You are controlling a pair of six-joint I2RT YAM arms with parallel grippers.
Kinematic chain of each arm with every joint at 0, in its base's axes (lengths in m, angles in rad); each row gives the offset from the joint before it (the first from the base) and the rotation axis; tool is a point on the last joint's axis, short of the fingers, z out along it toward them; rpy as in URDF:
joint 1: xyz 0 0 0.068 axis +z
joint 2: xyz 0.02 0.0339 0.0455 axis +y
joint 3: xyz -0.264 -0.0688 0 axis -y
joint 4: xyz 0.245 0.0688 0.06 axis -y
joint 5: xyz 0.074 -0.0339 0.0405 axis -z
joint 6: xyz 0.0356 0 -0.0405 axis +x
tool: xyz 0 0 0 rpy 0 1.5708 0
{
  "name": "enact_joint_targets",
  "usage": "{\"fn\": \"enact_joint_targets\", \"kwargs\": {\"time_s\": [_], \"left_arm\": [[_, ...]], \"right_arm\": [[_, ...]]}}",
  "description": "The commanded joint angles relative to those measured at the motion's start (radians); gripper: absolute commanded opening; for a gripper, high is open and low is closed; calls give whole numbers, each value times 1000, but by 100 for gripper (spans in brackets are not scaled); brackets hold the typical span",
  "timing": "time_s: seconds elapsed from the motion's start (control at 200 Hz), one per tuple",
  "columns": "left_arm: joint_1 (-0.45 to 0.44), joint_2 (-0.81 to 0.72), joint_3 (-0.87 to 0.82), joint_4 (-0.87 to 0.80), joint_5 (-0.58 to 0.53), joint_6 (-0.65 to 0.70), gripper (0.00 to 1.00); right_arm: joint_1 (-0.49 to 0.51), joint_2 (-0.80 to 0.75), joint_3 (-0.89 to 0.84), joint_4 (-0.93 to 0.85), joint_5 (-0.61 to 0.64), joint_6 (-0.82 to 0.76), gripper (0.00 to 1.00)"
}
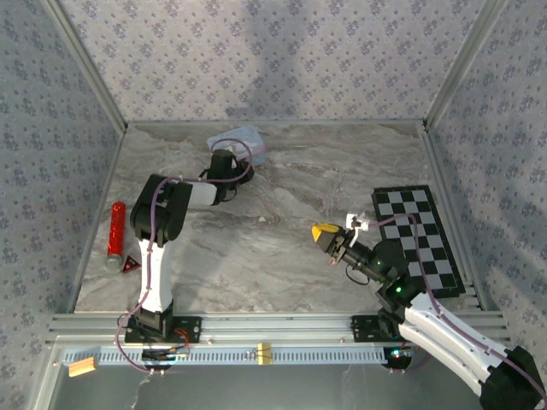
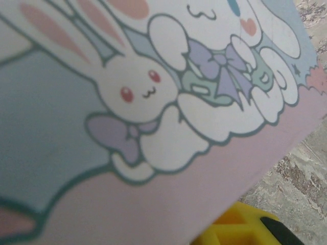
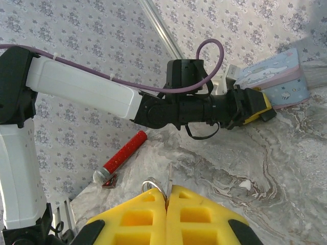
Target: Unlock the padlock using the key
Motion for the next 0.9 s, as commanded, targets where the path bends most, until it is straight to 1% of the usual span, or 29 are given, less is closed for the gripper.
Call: {"fn": "enact_joint_targets", "kwargs": {"time_s": [0.0, 0.125, 0.28, 0.41, 0.49, 0.65, 0.755, 0.899], "left_arm": [[10, 10, 12, 60, 20, -9, 21], [13, -9, -6, 66, 39, -6, 15], [13, -52, -38, 55, 73, 9, 11], [16, -105, -81, 48, 147, 23, 9], [17, -150, -119, 52, 204, 29, 8], [17, -242, -192, 22, 300, 21, 7], [16, -291, -247, 29, 353, -15, 7], [16, -334, -315, 60, 403, -93, 7]], "right_arm": [[6, -13, 22, -11, 0, -16, 0], [6, -13, 25, -18, 2, -16, 0], [7, -13, 27, -38, 18, -7, 0], [6, -2, 33, -79, 50, 19, 0], [5, 18, 31, -89, 80, 52, 0], [8, 84, -1, -58, 154, 214, 0], [10, 111, -39, 8, 186, 296, 0], [29, 111, -50, 16, 236, 328, 0]]}}
